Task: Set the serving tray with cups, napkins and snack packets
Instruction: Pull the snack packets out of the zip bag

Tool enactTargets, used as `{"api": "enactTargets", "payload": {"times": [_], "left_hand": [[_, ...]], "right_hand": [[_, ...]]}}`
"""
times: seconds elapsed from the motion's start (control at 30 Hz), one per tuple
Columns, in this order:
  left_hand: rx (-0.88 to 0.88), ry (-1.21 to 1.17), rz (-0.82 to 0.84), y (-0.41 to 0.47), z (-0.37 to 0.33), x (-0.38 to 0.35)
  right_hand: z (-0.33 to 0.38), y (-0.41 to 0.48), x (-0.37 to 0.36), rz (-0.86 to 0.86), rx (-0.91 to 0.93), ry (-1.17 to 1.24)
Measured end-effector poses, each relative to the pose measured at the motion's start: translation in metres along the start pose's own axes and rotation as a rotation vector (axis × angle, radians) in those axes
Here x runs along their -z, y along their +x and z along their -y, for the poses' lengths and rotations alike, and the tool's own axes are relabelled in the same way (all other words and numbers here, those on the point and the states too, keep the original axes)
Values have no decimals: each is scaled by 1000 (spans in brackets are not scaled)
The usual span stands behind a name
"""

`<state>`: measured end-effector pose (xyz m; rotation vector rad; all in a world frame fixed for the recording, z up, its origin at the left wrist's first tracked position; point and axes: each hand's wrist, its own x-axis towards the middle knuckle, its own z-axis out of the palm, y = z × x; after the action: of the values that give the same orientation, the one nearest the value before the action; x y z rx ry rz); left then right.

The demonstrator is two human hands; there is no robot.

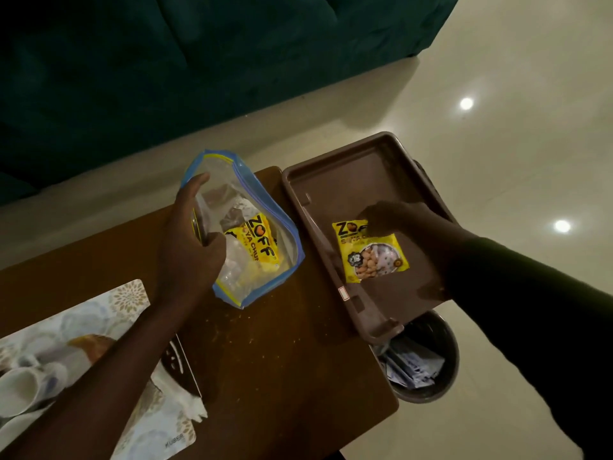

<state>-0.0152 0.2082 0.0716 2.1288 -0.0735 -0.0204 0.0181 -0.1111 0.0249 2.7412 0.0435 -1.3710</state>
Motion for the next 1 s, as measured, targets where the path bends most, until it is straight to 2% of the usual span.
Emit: {"api": "enactTargets", "payload": {"times": [0.17, 0.33, 0.43, 0.53, 0.67, 0.77, 0.83, 0.93, 1.0], "left_hand": [[4, -14, -6, 4, -5, -3], [28, -33, 6, 6, -12, -14], [15, -31, 15, 6, -18, -21], [10, -42, 24, 6, -20, -22], [18, -59, 29, 5, -23, -23], [12, -63, 38, 4, -28, -25], [-8, -51, 33, 5, -29, -24], [-23, -61, 54, 6, -28, -21], [-30, -70, 79, 5, -28, -18]], "right_hand": [[0, 4, -15, -280, 14, 116], [7, 5, -54, -270, 56, 267], [19, 8, -84, -340, 127, 179], [16, 8, -102, -247, 82, 316], [10, 4, -113, -241, 121, 280], [10, 1, -104, -283, 140, 370], [11, -5, -87, -442, 154, 545], [19, -19, -42, -815, 93, 730], [34, -34, -9, -922, 49, 921]]}}
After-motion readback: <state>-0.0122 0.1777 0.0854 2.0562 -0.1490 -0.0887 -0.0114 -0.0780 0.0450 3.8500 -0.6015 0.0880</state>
